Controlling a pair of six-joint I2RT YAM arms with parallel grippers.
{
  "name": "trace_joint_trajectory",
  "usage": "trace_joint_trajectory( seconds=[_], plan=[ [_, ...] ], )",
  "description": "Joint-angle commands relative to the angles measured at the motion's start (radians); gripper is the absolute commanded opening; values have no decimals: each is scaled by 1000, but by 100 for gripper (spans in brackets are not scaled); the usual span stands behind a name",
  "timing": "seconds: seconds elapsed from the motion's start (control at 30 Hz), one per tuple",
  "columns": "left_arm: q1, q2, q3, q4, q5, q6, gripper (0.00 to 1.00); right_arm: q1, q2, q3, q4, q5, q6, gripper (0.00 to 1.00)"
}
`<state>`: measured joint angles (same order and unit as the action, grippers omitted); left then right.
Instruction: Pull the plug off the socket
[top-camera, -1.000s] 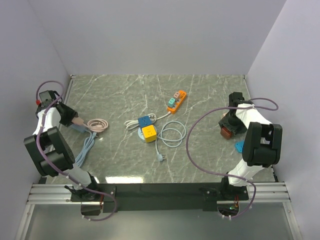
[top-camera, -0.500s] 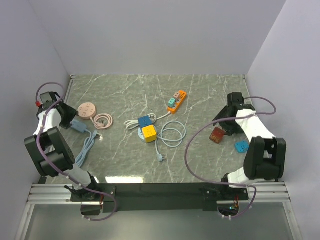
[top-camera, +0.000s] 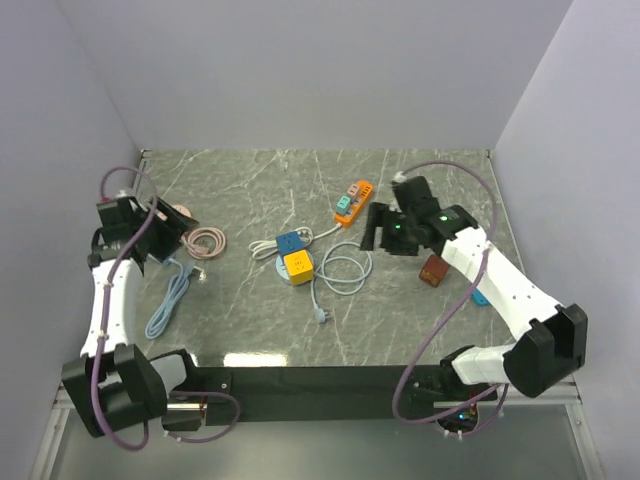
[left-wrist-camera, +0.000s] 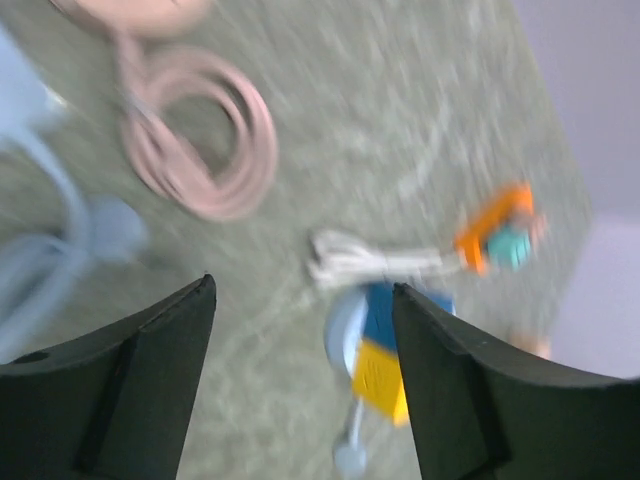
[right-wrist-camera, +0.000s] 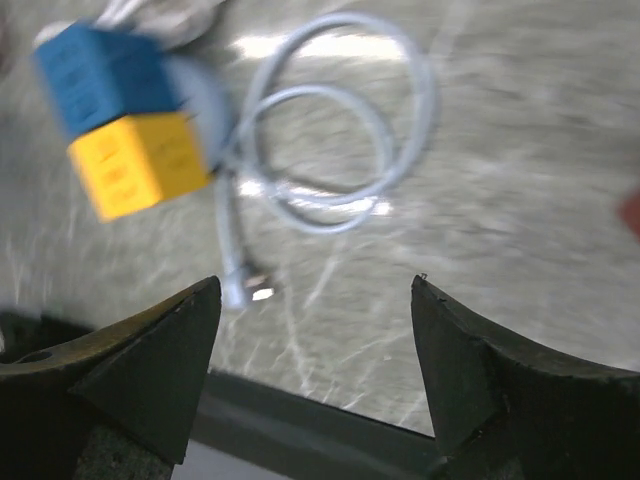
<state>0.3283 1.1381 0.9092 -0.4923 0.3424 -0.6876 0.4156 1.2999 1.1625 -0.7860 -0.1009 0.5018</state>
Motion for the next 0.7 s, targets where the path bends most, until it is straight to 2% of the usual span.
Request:
trace_joint_trajectory(
  seconds=[0.0,0.03,0.1,0.13,0.17,0.4,0.67],
  plan=[
    [-60,-64,-78,-9,213,25,78,119,71,101,-12,7,-54,85],
    [-72,-98,-93,-11,230,20,79,184,96,123,-12,32,-54,89],
    [-104,-130,-125,-12,253,7,84,235,186,204,-30,61,-55,92],
    [-116,-159,-141,-8,263,2,95,285,218,233,-44,99,-54,92],
    [-136,-170,-147,-6,264,-12,99,307,248,285,-47,122,-54,93],
    [-186,-225,-141,-20,195,-52,99,422,494,498,-52,202,-78,96],
    [-196,-261,-171,17,135,-139,100,460,608,511,-24,239,-72,97]
  ],
)
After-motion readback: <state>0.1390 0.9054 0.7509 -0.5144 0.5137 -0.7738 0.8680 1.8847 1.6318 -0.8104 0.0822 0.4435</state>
